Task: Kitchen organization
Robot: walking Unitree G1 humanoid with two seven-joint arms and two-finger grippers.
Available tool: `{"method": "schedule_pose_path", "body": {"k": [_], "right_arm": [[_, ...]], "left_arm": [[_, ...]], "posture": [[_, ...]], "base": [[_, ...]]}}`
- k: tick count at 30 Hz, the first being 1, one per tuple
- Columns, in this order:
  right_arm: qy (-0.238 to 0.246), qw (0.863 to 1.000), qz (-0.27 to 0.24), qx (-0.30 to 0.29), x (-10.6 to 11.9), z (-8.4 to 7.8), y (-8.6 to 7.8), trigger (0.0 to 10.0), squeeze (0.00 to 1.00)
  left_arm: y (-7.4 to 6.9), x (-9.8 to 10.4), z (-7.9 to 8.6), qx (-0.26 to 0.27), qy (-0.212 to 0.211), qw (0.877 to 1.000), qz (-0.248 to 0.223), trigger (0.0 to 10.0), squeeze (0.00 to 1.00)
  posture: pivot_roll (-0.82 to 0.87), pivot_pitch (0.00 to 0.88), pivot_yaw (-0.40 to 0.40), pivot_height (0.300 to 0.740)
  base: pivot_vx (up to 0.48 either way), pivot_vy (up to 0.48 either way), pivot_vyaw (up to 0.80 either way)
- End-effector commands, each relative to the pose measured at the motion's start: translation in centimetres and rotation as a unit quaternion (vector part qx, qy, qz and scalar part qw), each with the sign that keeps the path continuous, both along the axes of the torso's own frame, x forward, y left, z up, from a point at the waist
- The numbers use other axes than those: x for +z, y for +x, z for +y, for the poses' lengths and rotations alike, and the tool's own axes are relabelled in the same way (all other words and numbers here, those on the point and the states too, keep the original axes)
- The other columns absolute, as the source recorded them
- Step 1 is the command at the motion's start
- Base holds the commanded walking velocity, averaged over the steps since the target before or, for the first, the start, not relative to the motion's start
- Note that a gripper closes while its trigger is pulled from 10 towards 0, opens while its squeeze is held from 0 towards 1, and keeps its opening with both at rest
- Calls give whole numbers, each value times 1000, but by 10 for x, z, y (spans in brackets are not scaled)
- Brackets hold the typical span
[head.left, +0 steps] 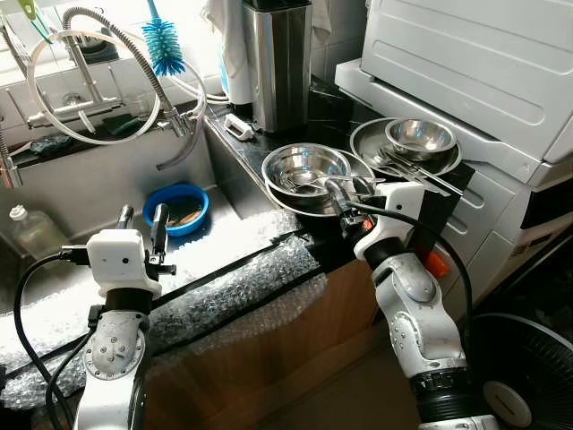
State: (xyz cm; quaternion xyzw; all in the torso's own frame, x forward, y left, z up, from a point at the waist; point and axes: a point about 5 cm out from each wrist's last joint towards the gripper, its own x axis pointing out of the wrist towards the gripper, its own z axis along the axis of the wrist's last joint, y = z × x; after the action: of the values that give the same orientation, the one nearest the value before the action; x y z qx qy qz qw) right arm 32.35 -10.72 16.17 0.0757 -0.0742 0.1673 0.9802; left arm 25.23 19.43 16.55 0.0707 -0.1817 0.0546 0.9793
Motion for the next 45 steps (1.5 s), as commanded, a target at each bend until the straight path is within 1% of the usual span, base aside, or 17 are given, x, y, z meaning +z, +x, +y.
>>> {"method": "schedule_pose_path", "body": {"k": [1, 2, 3, 5, 20, 22, 25, 26, 28, 31, 32, 33, 34, 40, 45], "right_arm": [[-3, 1000, -7, 9, 4, 5, 3, 784, 0], [-3, 1000, -7, 9, 4, 5, 3, 824, 0], [-3, 1000, -7, 8, 4, 5, 3, 78, 0], [-3, 1000, -7, 8, 4, 5, 3, 0, 0], [5, 1000, -12, 12, 6, 8, 4, 0, 0], [7, 1000, -14, 12, 7, 9, 4, 0, 0], [15, 999, -27, 11, 12, 8, 4, 0, 0], [21, 999, -40, 8, 17, 8, 4, 0, 0], [18, 998, -60, 7, 23, 8, 4, 0, 0], [18, 997, -73, 6, 28, 8, 3, 0, 0], [17, 997, -78, 7, 30, 9, 3, 745, 0], [16, 996, -82, 8, 31, 10, 2, 4431, 0], [15, 996, -84, 7, 32, 10, 2, 10000, 0], [17, 996, -89, 6, 33, 10, 2, 10000, 0], [15, 997, -73, 16, 28, 13, 3, 10000, 0]], "left_arm": [[-2, 4, 1, 1, 7, 1000, -6, 10000, 0], [-2, 4, 1, 0, 7, 1000, -6, 10000, 0], [-2, 4, 1, 0, 7, 1000, -6, 10000, 0], [-2, 4, 0, -1, 7, 1000, -6, 10000, 0], [-2, 5, 1, 0, 10, 1000, -8, 10000, 0], [-2, 5, 1, -1, 16, 1000, -8, 10000, 0], [-2, 6, 0, -2, 15, 1000, -9, 10000, 0], [-1, 6, 0, -2, 15, 1000, -9, 10000, 0], [-1, 6, 0, -2, 15, 1000, -10, 10000, 0], [-1, 6, 0, -2, 15, 1000, -10, 10000, 0], [-1, 6, 0, -2, 15, 1000, -10, 10000, 0], [-1, 6, 0, -2, 15, 1000, -11, 10000, 0], [-1, 7, 0, -2, 15, 1000, -12, 10000, 0], [-1, 10, -1, -3, 21, 1000, -16, 10000, 0], [0, 8, -3, -6, 24, 1000, -13, 10000, 0]], "posture": [[-121, 0, 52, 740], [-121, 0, 52, 740], [-121, 0, 52, 740], [-121, 0, 52, 740], [-113, 0, 52, 740], [-113, 0, 52, 740], [-113, 0, 52, 740], [-113, 0, 54, 740], [-114, 0, 54, 740], [-116, 0, 54, 740], [-115, 0, 53, 740], [-116, 0, 54, 740], [-116, 0, 54, 740], [-116, 0, 54, 740], [-115, 0, 54, 740]], "base": [[0, 0, 0], [0, 0, 0], [0, 0, 0], [0, 0, 0], [0, 0, 0], [0, 0, 0], [0, 0, 0], [0, 0, 0], [0, 0, 0], [0, 0, 0], [0, 0, 0], [0, 0, 0], [0, 0, 0], [0, 0, 0], [0, 0, 0]]}}
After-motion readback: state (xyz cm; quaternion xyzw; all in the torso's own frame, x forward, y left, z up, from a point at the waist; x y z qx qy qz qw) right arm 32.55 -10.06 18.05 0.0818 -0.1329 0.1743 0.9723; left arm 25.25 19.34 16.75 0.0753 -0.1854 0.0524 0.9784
